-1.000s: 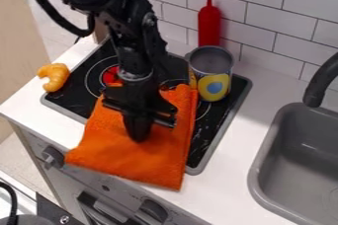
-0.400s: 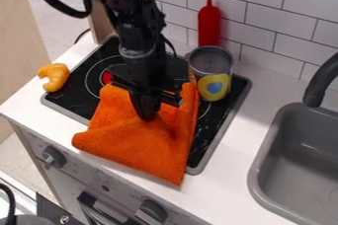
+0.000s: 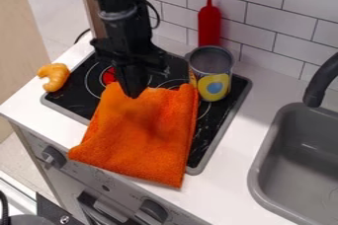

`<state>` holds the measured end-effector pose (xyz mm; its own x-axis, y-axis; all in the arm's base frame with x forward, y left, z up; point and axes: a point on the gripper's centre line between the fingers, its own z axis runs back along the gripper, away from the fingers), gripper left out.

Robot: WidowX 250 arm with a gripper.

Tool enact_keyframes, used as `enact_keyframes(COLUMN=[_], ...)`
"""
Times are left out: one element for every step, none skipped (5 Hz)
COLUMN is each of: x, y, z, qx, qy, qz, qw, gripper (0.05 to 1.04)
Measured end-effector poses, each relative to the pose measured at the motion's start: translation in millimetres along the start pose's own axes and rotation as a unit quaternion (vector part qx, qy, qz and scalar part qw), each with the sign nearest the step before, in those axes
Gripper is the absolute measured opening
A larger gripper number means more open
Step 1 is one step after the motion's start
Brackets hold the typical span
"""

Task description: Le bras du robot tire la serviette devant les objet

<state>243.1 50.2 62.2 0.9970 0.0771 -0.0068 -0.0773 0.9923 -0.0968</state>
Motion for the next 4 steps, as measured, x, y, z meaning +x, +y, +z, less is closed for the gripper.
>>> enact_keyframes(x=[4,2,6,19], y=[7,13,16,27], z=[9,14,10,7], qx=[0.033,0.035,0.042,0.068], qy=[-0.023,-0.030,-0.051,-0.103], qz=[0.001,-0.003,-0.030,-0.104], qw=[0.9992,0.9989,0.9973,0.9869], gripper=[0.052,0.052,0.052,0.052])
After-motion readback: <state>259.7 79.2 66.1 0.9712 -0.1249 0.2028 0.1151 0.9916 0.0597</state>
